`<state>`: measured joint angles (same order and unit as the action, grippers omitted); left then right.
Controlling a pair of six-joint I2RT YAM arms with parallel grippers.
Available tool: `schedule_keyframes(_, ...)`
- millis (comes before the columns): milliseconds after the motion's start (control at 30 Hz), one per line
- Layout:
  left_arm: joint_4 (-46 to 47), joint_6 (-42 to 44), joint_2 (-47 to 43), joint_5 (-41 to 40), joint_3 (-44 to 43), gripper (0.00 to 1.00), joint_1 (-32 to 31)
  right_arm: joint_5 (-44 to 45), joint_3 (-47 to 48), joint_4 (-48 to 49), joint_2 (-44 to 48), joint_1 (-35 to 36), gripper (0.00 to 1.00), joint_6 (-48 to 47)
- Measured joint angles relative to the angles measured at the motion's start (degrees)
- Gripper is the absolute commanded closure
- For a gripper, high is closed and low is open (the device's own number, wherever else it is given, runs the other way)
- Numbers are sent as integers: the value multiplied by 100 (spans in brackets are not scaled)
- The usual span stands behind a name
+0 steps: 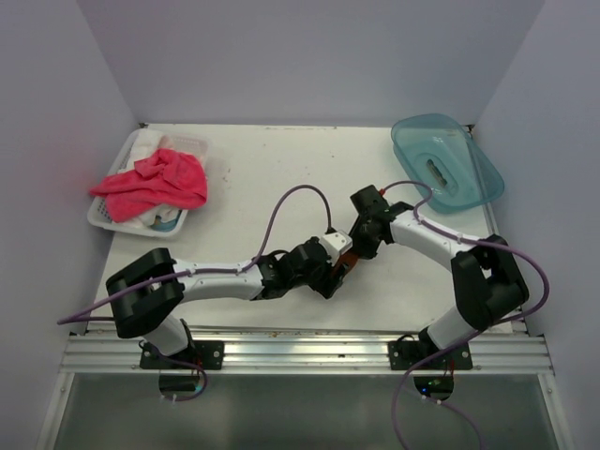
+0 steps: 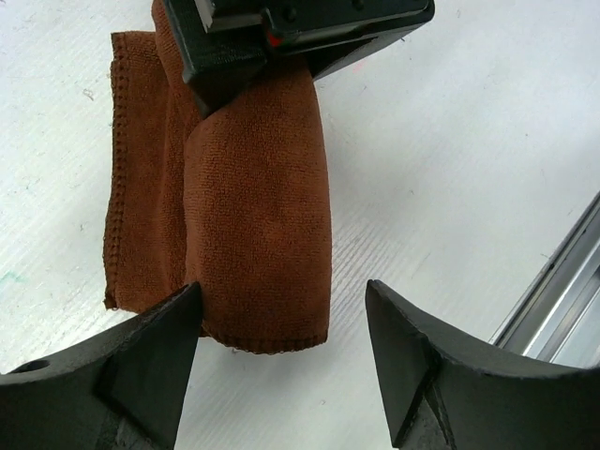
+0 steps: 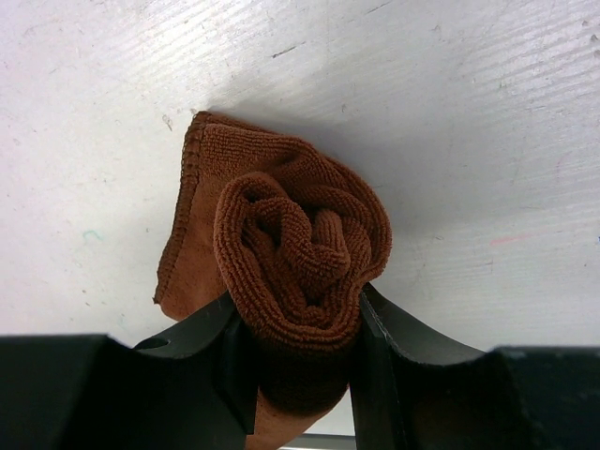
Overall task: Roll the towels
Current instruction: Roll the towel
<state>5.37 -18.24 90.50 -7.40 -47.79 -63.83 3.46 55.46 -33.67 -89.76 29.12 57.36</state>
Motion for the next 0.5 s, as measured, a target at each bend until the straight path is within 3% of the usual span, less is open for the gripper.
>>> schedule_keyframes(233, 46, 94, 195, -149, -98, 30, -44, -55, 57, -22, -103, -28, 84, -4)
schedule_keyframes(500, 52, 157, 442, -341, -264, 50, -48, -68, 57, -20, -105, -42, 79, -4)
